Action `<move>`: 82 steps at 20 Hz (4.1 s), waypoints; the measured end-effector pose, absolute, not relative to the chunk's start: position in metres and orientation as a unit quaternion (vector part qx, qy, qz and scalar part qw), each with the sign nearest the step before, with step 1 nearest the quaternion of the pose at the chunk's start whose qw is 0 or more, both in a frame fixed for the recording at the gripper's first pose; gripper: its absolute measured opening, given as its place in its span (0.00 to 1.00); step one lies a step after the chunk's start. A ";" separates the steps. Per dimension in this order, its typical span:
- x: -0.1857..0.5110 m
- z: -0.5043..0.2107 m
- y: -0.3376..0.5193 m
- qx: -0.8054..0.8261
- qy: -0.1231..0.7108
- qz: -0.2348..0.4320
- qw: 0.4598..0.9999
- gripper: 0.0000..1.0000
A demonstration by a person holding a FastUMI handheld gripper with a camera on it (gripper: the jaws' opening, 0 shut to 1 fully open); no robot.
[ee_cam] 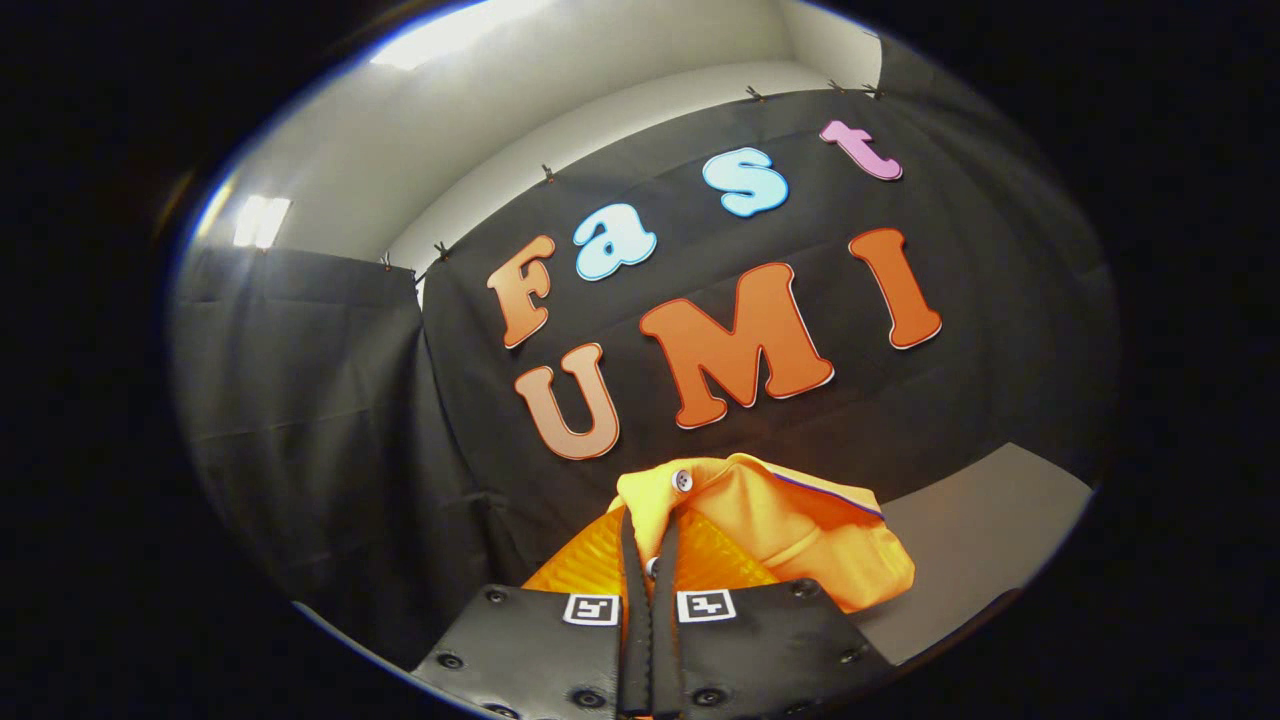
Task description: Put the clothes into the washing machine and then close the washing machine lid.
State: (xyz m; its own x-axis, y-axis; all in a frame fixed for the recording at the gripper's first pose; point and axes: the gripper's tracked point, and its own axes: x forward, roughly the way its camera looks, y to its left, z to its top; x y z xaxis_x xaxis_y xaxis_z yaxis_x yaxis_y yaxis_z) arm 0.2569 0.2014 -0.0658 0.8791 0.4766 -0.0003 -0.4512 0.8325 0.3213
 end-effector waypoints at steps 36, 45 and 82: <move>0.295 -0.384 0.447 0.101 0.287 0.191 0.933 0.08; 0.330 -0.463 0.444 0.077 0.345 0.161 0.921 0.08; 0.282 -0.569 0.434 -0.005 0.516 0.126 0.847 1.00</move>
State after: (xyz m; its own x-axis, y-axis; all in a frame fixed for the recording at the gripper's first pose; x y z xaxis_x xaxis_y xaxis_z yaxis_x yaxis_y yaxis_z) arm 0.2823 0.4337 -0.5689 0.4350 0.2079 -0.8761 -0.2188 0.9682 0.1211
